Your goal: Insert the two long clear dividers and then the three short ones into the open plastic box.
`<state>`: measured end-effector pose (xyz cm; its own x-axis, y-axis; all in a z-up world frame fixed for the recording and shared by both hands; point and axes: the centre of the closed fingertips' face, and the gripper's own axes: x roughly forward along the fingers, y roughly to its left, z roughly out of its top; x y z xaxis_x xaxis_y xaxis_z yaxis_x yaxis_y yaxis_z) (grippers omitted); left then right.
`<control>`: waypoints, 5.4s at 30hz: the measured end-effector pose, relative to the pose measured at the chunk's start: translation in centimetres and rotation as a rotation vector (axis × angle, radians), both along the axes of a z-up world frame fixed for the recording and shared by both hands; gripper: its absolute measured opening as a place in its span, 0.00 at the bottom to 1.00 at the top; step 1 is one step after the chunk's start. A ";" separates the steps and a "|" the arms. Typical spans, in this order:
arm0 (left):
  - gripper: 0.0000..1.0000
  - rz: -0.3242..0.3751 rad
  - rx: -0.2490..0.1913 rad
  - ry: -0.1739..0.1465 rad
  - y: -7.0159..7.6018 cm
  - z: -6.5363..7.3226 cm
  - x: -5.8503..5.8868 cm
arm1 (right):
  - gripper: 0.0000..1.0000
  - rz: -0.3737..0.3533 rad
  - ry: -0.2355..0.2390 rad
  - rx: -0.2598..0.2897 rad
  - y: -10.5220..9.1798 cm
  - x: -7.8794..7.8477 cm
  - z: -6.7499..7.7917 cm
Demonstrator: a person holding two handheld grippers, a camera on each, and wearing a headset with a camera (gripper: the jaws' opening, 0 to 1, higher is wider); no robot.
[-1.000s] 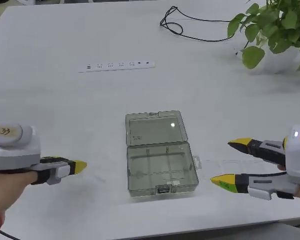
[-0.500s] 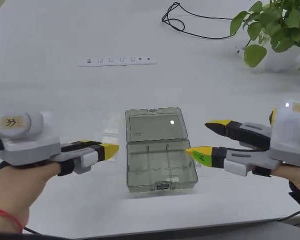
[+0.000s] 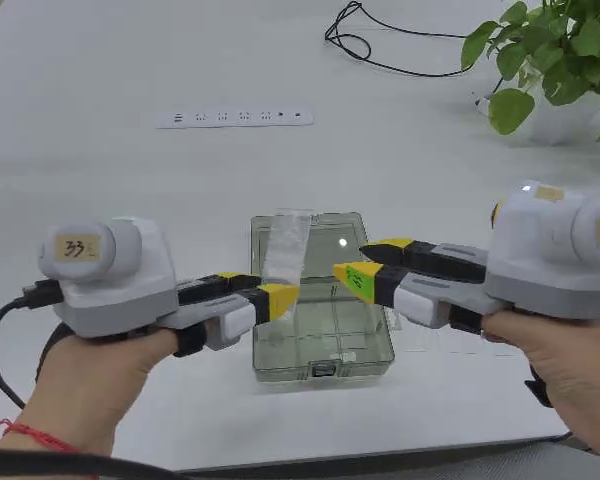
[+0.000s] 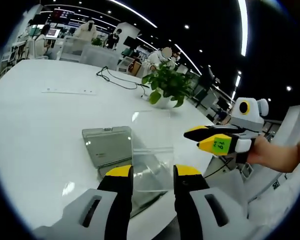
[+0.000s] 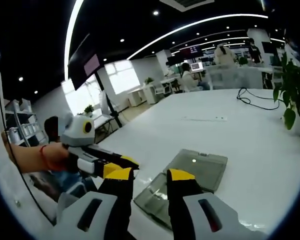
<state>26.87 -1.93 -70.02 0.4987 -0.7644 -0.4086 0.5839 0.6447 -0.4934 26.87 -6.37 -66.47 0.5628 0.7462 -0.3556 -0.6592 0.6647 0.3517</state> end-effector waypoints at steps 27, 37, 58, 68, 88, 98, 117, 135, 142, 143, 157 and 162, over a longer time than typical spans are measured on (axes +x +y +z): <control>0.26 -0.080 0.029 -0.062 -1.9 0.5 -0.5 | 0.07 -0.116 0.164 0.078 1.2 0.6 -1.6; 0.32 -0.094 0.021 -0.068 -1.9 0.5 -0.7 | 0.07 -0.133 0.186 0.087 0.9 0.8 -1.4; 0.58 -0.203 0.110 -0.171 0.9 -0.9 -1.8 | 0.07 -0.202 0.255 -0.018 -2.3 2.1 -2.1; 0.78 -0.296 0.157 -0.236 1.3 -1.5 -2.9 | 0.07 -0.250 0.380 -0.122 -2.8 1.7 -3.5; 0.94 -0.395 0.191 -0.273 2.6 -3.2 -3.5 | 0.07 -0.322 0.696 -0.284 -3.6 1.0 -10.6; 0.94 -0.389 0.169 -0.270 2.8 -3.4 -3.5 | 0.07 -0.338 0.750 -0.307 -3.4 0.5 -11.5; 0.92 -0.380 0.148 -0.260 2.5 -3.4 -3.6 | 0.07 -0.352 0.762 -0.325 -3.9 1.0 -13.4; 0.92 -0.382 0.148 -0.251 2.4 -3.6 -3.6 | 0.07 -0.304 0.717 -0.381 -2.9 1.3 -13.4; 0.93 -0.383 0.154 -0.245 2.5 -3.9 -3.6 | 0.09 -0.282 0.705 -0.385 -2.4 1.1 -14.3; 0.93 -0.384 0.156 -0.245 2.6 -3.9 -3.7 | 0.09 -0.279 0.702 -0.385 -2.3 1.1 -14.4; 0.96 -0.390 0.188 -0.231 3.0 -5.1 -3.7 | 0.10 -0.263 0.695 -0.375 -2.2 1.1 -15.5; 0.96 -0.383 0.190 -0.230 3.1 -5.0 -3.6 | 0.10 -0.249 0.678 -0.366 -2.2 1.1 -15.5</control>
